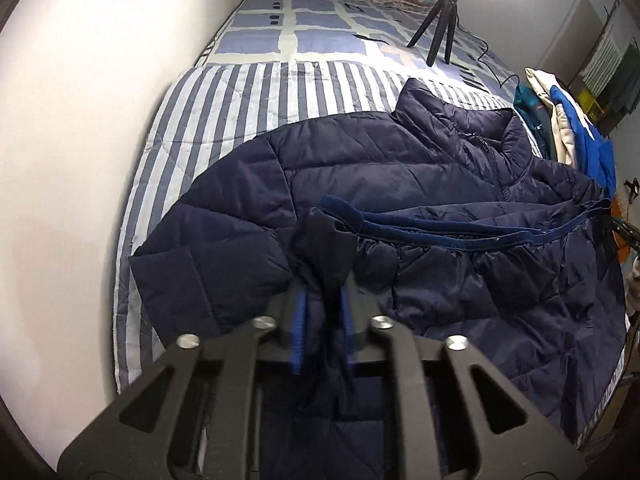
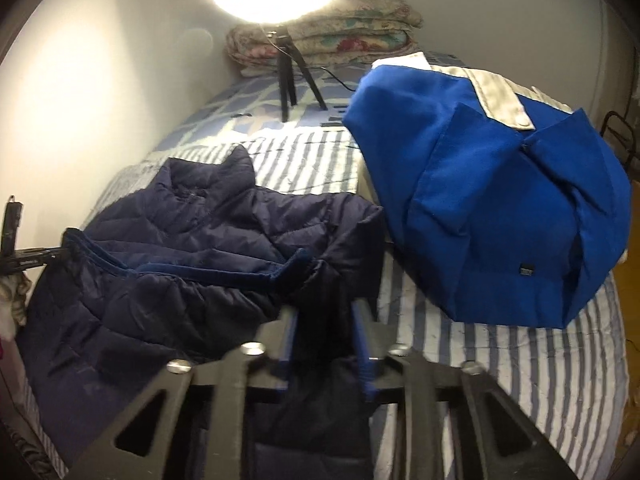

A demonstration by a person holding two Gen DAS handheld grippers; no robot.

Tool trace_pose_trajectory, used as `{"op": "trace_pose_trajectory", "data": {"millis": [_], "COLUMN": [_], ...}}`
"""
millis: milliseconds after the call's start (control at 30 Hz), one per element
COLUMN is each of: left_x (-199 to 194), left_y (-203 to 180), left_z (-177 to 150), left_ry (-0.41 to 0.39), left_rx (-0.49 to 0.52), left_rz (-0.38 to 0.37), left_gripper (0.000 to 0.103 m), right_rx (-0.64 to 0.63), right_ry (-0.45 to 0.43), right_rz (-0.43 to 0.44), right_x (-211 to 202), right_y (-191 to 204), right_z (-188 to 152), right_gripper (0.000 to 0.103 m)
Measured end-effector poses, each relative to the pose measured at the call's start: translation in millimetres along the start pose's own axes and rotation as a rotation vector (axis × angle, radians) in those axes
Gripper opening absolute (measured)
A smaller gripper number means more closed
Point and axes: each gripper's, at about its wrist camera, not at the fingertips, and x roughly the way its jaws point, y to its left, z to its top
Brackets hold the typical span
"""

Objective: Fold large clothes

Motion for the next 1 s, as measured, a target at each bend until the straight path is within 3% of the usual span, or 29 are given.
{"op": "trace_pose_trajectory", "data": {"millis": [67,100,167,267,500,600,667,733,900,1000], "left_x": [-3.2,-4.6,-6.0,-8.3,-3.7,-0.5,1.0,1.1,0.1,-0.7], "left_y": [-2.2,-4.3,-6.0,-6.2,-4.6,-2.2,0.4,1.6,0.8,0.3], "left_z": [-0.7,-0.7,0.0,0.6,-1.7,-2.2,-1.6,-1.4,-1.8,-1.8], "left_ry": [-0.01,-0.014,-0.018,-0.025,-0.014,-0.011,-0.008,-0.009,-0.015,-0.018], "left_rx": [0.024,0.039,0.053,0.058,0.058,0.048,0.041,0.039,0.038,0.033], "left_rz": [0.008,0.016,0.026,0.037,0.054,0.056,0.061,0.063,0.06,0.059], "left_gripper": [0.008,0.008,0.007,0.007,0.007,0.007,0.007,0.007,0.007,0.007], "right_rx": [-0.027,-0.045,-0.084,-0.107,-0.149,-0.112,-0.045,0.032,0.025,-0.032], "right_ry": [-0.01,-0.022,-0.086,-0.14,-0.118,-0.04,0.036,0.079,-0.06,-0.067], "right_rz": [-0.044,-0.076,-0.144,-0.038,-0.011,0.038,-0.012,0.0,0.058,0.066], "right_x": [-5.1,-8.1,-20.2,-34.6,-7.9,16.8,34.7,40.0,-3.8,-6.6], "right_y": [4.4,6.8,13.5,21.1,23.2,4.8,-15.9,-34.4,-30.5,-16.2], "right_z": [-1.3,-1.7,-5.1,-9.1,5.1,8.4,3.5,-1.2,-1.1,4.5], "right_gripper": [0.025,0.041,0.063,0.052,0.053,0.06,0.06,0.058,0.057,0.057]}}
